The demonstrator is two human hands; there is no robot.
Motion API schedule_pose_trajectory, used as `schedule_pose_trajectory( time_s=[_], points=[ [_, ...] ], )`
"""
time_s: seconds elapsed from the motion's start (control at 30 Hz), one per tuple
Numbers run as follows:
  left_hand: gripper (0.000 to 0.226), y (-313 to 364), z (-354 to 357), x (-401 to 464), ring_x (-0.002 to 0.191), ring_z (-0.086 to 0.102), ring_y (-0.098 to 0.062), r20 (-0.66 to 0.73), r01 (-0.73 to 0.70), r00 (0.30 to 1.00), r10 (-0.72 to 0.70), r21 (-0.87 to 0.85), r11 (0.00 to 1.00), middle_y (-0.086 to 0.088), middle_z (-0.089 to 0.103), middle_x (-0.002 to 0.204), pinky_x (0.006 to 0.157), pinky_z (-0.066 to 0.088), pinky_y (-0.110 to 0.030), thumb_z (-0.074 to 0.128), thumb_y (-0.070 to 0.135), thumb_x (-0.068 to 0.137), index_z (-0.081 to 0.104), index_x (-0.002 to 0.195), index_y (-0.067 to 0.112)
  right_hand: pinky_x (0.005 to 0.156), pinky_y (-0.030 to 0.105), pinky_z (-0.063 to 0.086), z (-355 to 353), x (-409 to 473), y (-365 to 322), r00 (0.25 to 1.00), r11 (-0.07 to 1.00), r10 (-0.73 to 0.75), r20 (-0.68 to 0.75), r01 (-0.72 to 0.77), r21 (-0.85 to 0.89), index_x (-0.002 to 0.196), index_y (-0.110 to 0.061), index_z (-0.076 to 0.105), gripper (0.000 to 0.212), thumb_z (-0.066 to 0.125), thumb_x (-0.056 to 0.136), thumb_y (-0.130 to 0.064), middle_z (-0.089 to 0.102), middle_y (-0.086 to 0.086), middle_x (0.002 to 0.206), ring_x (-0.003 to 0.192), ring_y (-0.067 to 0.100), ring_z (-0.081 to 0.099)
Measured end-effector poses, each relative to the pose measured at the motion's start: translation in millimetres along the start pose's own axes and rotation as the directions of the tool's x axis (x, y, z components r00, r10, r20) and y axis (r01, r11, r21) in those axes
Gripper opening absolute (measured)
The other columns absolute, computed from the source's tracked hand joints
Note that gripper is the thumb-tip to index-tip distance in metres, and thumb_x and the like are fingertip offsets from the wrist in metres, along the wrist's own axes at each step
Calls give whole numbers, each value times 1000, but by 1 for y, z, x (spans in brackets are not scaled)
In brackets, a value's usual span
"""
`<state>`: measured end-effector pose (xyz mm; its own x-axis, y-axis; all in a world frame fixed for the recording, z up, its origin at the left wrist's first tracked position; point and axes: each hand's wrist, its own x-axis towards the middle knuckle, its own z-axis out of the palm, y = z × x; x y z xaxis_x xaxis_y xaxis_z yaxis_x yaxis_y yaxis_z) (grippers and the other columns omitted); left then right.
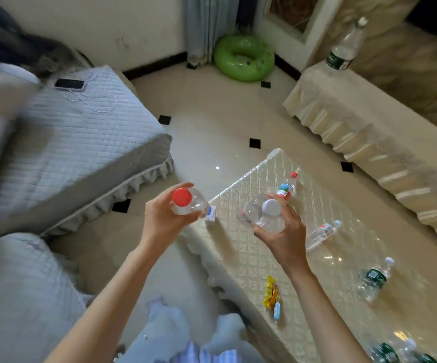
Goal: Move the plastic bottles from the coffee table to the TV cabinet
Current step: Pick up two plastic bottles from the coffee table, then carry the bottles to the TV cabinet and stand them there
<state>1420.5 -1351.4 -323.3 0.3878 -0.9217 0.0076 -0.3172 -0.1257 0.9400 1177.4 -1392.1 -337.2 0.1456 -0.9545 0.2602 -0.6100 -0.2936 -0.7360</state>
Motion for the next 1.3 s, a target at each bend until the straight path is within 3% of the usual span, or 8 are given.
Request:
schedule_pose_trajectory(
  time_s=[0.1,0.2,0.47,0.87,1.0,1.13,1.2,1.3],
  points=[
    [57,-18,-50,5,86,62,3,-47,-11,999,11,-7,1000,18,69,92,81,47,-18,89,17,56,63,97,47,94,30,46,39,6,-39,1000,999,19,-21,-18,46,118,-26,57,59,77,64,-40,62,-10,116,109,7,56],
    [57,-35,-95,13,89,63,0,-83,-9,997,8,-8,1000,16,69,96,84,49,-23,88,13,57,64,100,42,92,33,48,79,14,-67,998,994,62,-30,-59,89,115,-23,61,58,86,64,-36,64,-12,113,107,5,57],
    [50,-64,-158,56,87,61,6,-139,90,986,-93,-29,996,19,68,93,80,43,-9,88,18,58,68,102,31,88,40,50,159,54,-107,995,989,79,53,-85,119,114,-20,63,57,87,64,-30,65,-12,108,99,10,60],
    [50,-83,-158,231,99,64,-10,-103,110,989,-105,42,993,14,69,103,89,51,-43,81,32,59,64,106,36,91,22,43,243,206,-98,993,992,71,96,-80,96,117,-26,60,61,84,61,-18,62,-13,114,105,14,58],
    [52,-74,-147,299,94,64,-3,-47,55,998,-50,113,992,14,68,102,86,53,-37,84,25,60,66,109,26,82,27,48,251,262,-87,994,994,80,75,-85,72,119,-26,59,66,85,60,-13,62,-12,115,103,12,57],
    [51,-57,-128,359,77,61,7,40,-2,999,-3,120,993,27,63,91,72,53,-20,86,19,63,66,109,23,91,18,42,246,309,-76,994,992,106,40,-109,64,121,-25,59,66,85,60,-15,61,-11,117,104,13,57],
    [49,-50,-115,388,81,58,14,83,-63,995,50,152,986,30,60,92,74,45,-8,86,22,63,65,107,27,92,19,42,241,330,-68,992,990,129,-7,-128,63,121,-24,59,66,85,61,-16,61,-11,117,105,14,58],
    [52,-44,-90,436,83,56,14,168,-118,982,83,217,969,30,60,91,77,44,-7,86,29,62,62,107,37,94,23,43,234,359,-49,979,979,195,-66,-190,71,122,-24,59,66,85,61,-18,62,-9,119,108,15,57]
  ],
)
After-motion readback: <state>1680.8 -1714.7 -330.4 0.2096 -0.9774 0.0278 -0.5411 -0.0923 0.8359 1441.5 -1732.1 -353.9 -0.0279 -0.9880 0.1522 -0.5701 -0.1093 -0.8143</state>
